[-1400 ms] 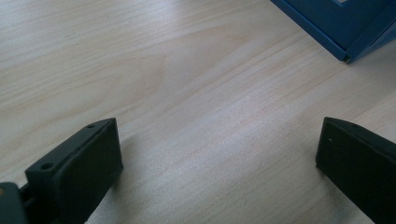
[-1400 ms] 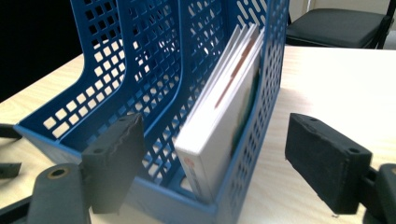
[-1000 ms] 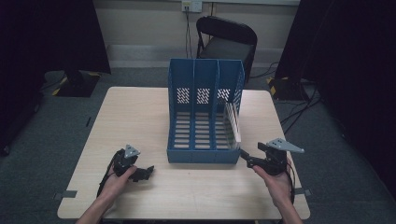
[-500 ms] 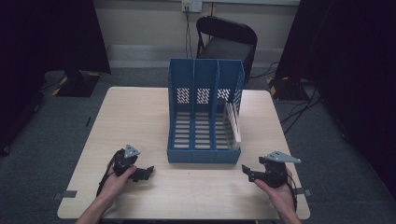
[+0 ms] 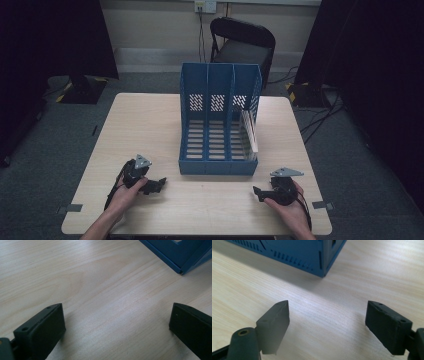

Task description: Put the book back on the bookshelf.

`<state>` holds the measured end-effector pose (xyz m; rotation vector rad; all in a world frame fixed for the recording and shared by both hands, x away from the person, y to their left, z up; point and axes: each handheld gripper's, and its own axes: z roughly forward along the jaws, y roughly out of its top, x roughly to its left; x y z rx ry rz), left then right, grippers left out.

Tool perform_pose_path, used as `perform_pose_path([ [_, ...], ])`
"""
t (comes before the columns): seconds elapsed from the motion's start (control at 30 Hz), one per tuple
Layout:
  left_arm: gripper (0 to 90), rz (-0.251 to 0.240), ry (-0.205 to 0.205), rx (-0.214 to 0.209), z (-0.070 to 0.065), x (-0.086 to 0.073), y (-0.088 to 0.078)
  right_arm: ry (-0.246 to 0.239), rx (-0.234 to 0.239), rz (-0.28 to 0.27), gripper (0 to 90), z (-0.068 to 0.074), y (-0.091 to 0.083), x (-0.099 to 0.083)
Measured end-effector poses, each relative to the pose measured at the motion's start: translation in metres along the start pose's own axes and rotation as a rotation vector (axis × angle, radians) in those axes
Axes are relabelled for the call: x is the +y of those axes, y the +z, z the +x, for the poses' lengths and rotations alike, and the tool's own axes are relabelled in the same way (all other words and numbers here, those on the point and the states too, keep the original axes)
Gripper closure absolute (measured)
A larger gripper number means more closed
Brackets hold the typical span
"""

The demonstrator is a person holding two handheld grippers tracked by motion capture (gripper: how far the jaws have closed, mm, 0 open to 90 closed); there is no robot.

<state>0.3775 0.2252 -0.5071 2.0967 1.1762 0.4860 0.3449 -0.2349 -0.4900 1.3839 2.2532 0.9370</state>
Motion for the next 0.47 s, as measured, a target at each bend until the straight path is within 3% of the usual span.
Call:
perform_pose_path([
  [0.1, 0.0, -0.001, 0.001, -0.001, -0.001, 0.0, 0.0, 0.012, -0.013, 0.019, 17.8, 0.0, 0.005, -0.002],
  [0.2, 0.0, -0.001, 0.001, -0.002, -0.001, 0.0, 0.0, -0.037, -0.045, -0.005, 12.8, 0.004, 0.01, -0.005],
  [0.37, 0.0, -0.002, 0.001, -0.001, -0.001, 0.0, 0.0, -0.042, -0.042, -0.069, 11.5, 0.004, 0.012, -0.011],
  [0.47, 0.0, -0.001, 0.001, -0.001, -0.001, 0.0, 0.0, -0.04, -0.046, -0.068, 11.4, 0.004, 0.012, -0.011],
])
